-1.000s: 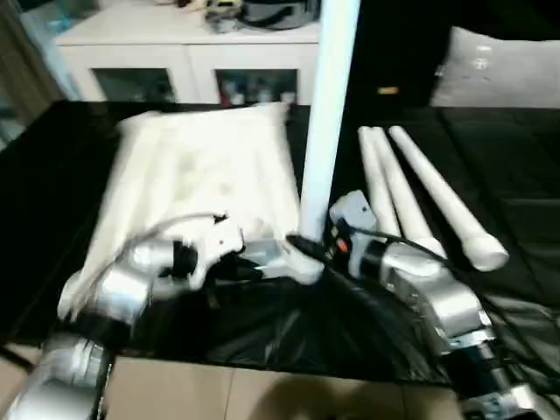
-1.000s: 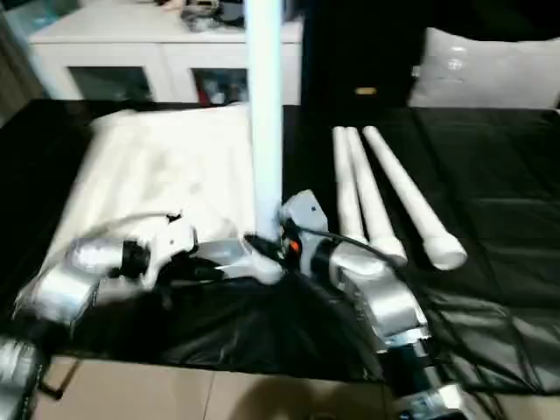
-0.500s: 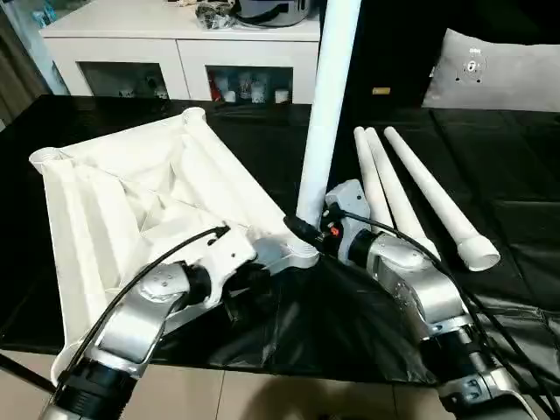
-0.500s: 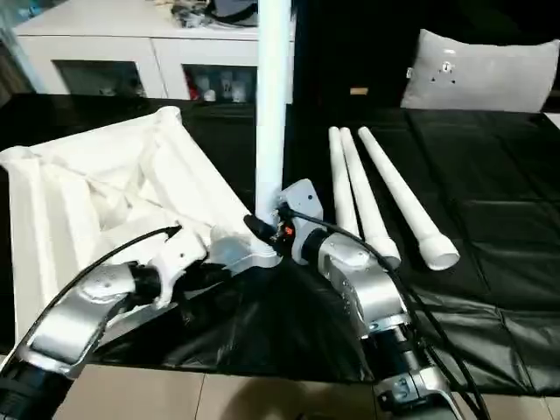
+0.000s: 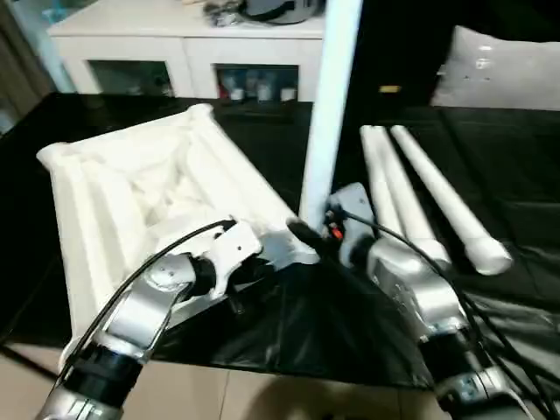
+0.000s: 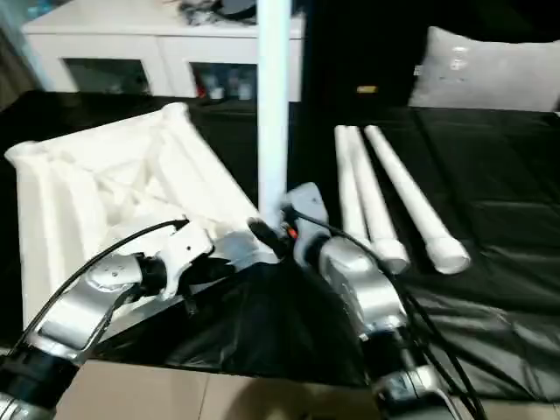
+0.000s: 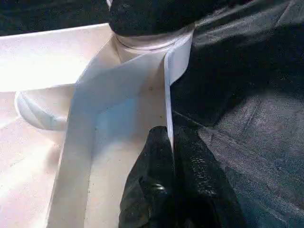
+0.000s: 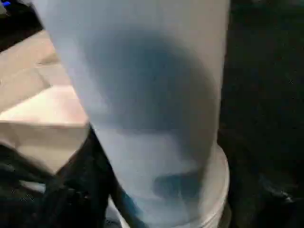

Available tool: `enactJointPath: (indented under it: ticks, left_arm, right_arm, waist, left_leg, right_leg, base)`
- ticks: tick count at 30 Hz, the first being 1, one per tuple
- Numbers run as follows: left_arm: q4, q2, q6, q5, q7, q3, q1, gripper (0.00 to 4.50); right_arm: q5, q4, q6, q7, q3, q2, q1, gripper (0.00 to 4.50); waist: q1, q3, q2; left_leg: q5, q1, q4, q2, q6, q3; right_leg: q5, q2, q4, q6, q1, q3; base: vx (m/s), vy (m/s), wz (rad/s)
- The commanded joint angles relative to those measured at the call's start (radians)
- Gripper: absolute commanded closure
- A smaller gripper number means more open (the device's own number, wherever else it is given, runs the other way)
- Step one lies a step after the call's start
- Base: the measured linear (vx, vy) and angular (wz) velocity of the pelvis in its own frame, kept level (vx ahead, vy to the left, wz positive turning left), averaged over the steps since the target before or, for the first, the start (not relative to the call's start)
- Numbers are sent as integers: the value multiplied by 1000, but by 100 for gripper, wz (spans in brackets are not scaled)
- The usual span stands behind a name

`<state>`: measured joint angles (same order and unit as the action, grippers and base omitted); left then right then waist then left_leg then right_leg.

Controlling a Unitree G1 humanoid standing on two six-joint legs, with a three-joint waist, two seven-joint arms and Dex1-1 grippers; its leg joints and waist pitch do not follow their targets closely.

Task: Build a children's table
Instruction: Rotate leg to tighten

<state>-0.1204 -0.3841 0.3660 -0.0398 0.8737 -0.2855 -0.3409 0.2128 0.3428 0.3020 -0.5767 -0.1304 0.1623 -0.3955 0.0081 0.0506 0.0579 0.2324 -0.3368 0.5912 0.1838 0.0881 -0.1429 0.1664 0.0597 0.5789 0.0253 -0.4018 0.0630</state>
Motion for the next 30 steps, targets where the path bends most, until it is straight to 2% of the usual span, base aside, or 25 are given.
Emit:
enactJointPath:
  ticks: [1,2,3,5,6,9,10,11,12,13,15,22,23,28,29,30]
  left_arm:
    - [-31,-28,-44,-16,3,24,-54,450]
    - [-40,-29,-51,-17,4,22,-59,450]
    - [-62,-33,-64,-15,10,16,-71,450]
    - [-74,-37,-72,-14,16,13,-78,450]
    - [-89,-41,-83,-14,25,10,-85,450]
    - [-140,-63,-129,-13,67,-8,-108,450]
    - [-148,-65,-133,-12,74,-9,-112,450]
    - [-148,-65,-133,-12,74,-9,-112,450]
    - [-175,-73,-166,-11,97,-16,-123,450]
    - [-185,-77,-174,-11,108,-20,-127,450]
    - [-206,-88,-201,-14,136,-33,-136,450]
    - [-272,-127,-318,-20,257,-79,-167,450]
    - [-278,-131,-340,-19,276,-85,-171,450]
    - [-290,-130,-376,-1,328,-96,-183,450]
    - [-293,-129,-382,1,339,-99,-187,450]
    - [-295,-127,-390,3,354,-105,-192,450]
  right_arm:
    - [-21,12,16,-23,-6,39,58,96]
    - [-25,3,6,-27,-9,45,65,96]
    - [-22,-21,-6,-39,-12,56,84,83]
    - [-21,-41,-12,-45,-14,65,98,62]
    - [-19,-67,-27,-59,-18,78,116,54]
    - [-11,-158,-62,-82,-1,106,168,28]
    - [-11,-169,-69,-83,2,110,173,20]
    - [-11,-169,-69,-83,2,110,173,13]
    - [10,-212,-63,-112,6,125,187,13]
    - [16,-226,-58,-120,8,130,190,6]
    - [26,-251,-42,-140,11,148,188,6]
    - [-19,-267,-61,-203,-3,243,136,6]
    - [-21,-273,-51,-227,-10,259,128,6]
    - [-26,-278,-54,-312,-55,304,109,6]
    - [-19,-273,-54,-330,-63,309,104,6]
    - [-10,-266,-56,-360,-75,316,97,6]
  waist:
    - [7,-55,10]
    - [13,-60,12]
    - [16,-62,16]
    - [18,-62,15]
    - [24,-64,14]
    - [27,-67,16]
    - [26,-64,15]
    - [25,-64,16]
    - [25,-63,21]
    - [26,-62,18]
    - [28,-63,20]
    - [35,-67,23]
    - [38,-69,20]
    - [54,-72,19]
    - [56,-71,12]
    - [59,-72,15]
  left_leg:
    - [180,-14,-80,32,-35,-1]
    - [141,-13,-74,32,-43,-4]
    - [92,-20,-73,33,-48,-1]
    - [78,-18,-70,32,-53,-4]
    - [60,-21,-67,31,-60,-4]
    - [54,-20,-64,31,-66,-5]
    - [49,-24,-65,31,-70,-3]
    - [52,-24,-65,31,-71,-3]
    - [64,-21,-65,32,-70,-3]
    - [74,-21,-65,33,-73,-4]
    - [66,-19,-64,33,-77,-4]
    - [39,-17,-59,34,-78,-4]
    - [41,-17,-57,33,-80,-6]
    - [15,-17,-52,36,-96,-7]
    - [20,-18,-52,37,-98,-9]
    - [23,-17,-52,38,-97,-8]
  right_leg:
    - [212,70,-64,216,54,-47]
    - [161,70,-59,227,55,-46]
    - [104,71,-50,238,62,-44]
    - [81,69,-49,244,60,-43]
    - [60,70,-46,245,65,-42]
    - [55,70,-47,242,67,-42]
    - [50,70,-44,243,67,-41]
    - [56,70,-45,243,68,-40]
    - [78,72,-46,243,66,-40]
    - [101,72,-49,237,67,-41]
    - [101,71,-48,235,65,-41]
    - [54,70,-39,251,65,-40]
    - [49,71,-38,252,66,-40]
    - [22,72,-31,261,66,-41]
    - [29,73,-32,262,66,-41]
    - [36,74,-30,263,65,-41]
  base:
    - [0,0,0]
    - [0,0,0]
    - [0,0,0]
    - [0,0,0]
    - [0,0,0]
    - [0,0,0]
    - [0,0,0]
    - [0,0,0]
    - [0,0,0]
    - [0,0,0]
    - [0,0,0]
    - [0,0,0]
    - [0,0,0]
    - [0,0,0]
    - [0,0,0]
    - [0,0,0]
